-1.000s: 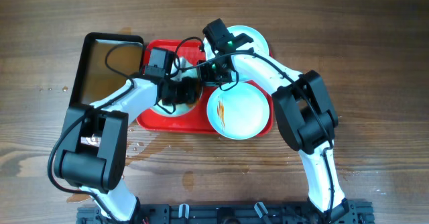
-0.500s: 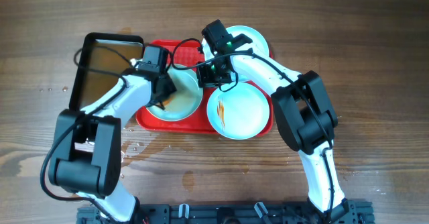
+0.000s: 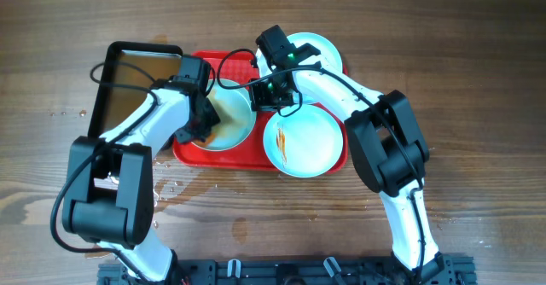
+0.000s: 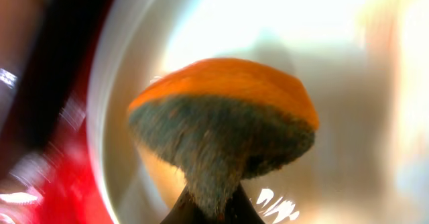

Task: Clean dirty plates on tray and stack at the side
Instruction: 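Scrub the left plate with the sponge while the right gripper holds its rim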

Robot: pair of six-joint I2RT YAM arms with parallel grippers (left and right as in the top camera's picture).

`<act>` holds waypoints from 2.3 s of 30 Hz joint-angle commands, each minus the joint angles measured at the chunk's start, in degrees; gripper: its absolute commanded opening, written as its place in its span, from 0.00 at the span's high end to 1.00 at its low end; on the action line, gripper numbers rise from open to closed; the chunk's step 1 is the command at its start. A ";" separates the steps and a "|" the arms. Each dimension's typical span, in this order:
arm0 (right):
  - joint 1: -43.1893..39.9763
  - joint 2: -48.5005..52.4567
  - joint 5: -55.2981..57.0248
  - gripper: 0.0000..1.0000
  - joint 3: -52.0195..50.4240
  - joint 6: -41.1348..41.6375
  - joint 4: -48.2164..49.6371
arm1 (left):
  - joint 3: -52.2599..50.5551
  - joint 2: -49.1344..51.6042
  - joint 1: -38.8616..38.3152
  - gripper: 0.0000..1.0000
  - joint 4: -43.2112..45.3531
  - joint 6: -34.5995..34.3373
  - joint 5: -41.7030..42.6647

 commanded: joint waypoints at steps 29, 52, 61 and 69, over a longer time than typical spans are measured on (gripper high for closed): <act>-0.20 1.33 -0.44 0.96 -0.17 -0.17 -0.15 | -4.81 6.14 -0.98 0.96 2.86 -2.89 28.61; -0.20 1.33 -0.44 0.96 -0.15 -0.17 -0.15 | -4.83 7.39 0.35 0.96 -2.19 -7.13 16.17; -0.20 1.33 -0.44 0.96 -0.17 -0.17 -0.24 | -4.81 7.39 0.94 0.96 16.65 -0.81 19.23; -0.20 1.33 -0.44 0.96 -0.17 -0.17 -0.28 | -0.13 5.92 10.01 0.96 12.76 -2.58 11.02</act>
